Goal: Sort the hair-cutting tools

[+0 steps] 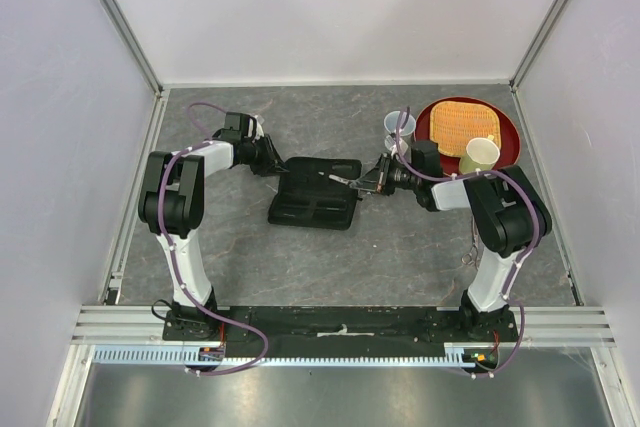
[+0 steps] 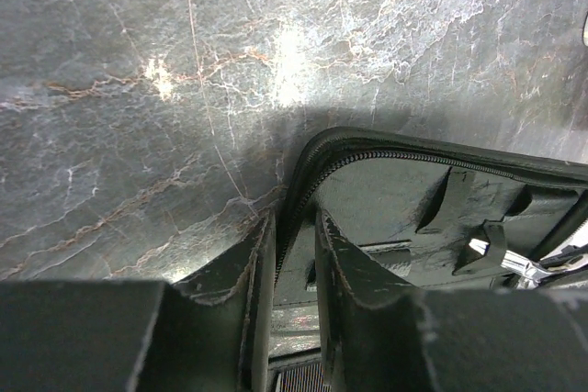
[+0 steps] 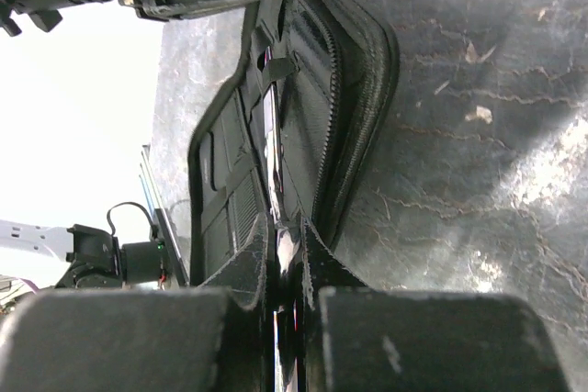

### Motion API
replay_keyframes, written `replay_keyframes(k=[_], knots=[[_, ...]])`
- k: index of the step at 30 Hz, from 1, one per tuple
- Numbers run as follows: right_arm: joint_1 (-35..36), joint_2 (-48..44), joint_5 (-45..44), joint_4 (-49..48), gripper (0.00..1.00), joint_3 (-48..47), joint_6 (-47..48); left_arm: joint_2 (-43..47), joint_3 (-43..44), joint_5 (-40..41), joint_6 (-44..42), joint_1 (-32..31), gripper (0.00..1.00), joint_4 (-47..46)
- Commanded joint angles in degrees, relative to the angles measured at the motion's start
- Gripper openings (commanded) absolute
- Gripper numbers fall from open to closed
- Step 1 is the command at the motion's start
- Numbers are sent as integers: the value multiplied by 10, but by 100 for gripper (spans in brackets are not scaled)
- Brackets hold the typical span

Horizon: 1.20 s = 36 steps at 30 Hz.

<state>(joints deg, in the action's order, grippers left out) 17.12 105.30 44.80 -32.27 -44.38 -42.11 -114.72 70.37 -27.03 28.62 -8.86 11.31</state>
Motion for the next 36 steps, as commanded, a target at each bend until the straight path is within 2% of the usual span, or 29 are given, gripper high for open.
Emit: replay_keyframes(k=[1,6,10,12,13,15,16,19,22,29,30,31,34,36], knots=[[9,10,42,-141,0,-8,-34,2,-16,1,-9,-15,28,24],[22,39,62,-133,0,-21,-31,1,-14,-1,-9,-18,28,25],[25,50,55,-80,2,-28,-16,0,-12,5,-8,-18,28,28],[25,47,26,-27,14,-40,25,1,-13,7,-8,-18,28,29],[25,42,16,21,25,-45,38,1,-13,8,-9,-17,28,30],[25,40,-5,70,34,-63,75,3,-14,6,-13,-19,28,28],[25,38,-28,120,45,-69,86,4,-14,6,-16,-19,29,28],[25,29,-79,190,60,-87,116,7,-15,9,-19,-19,29,28],[25,26,-108,246,65,-102,130,9,-17,13,-18,-19,30,28],[25,-9,-201,309,70,-98,141,8,-19,23,-14,-19,33,36],[25,-12,-211,321,68,-99,142,8,-18,23,-12,-19,33,39],[25,-16,-222,340,59,-103,146,7,-16,23,-11,-19,33,40],[25,-10,-240,373,49,-123,169,9,-15,19,-11,-19,33,44],[25,-9,-248,381,47,-127,178,12,-15,19,-12,-19,33,47]])
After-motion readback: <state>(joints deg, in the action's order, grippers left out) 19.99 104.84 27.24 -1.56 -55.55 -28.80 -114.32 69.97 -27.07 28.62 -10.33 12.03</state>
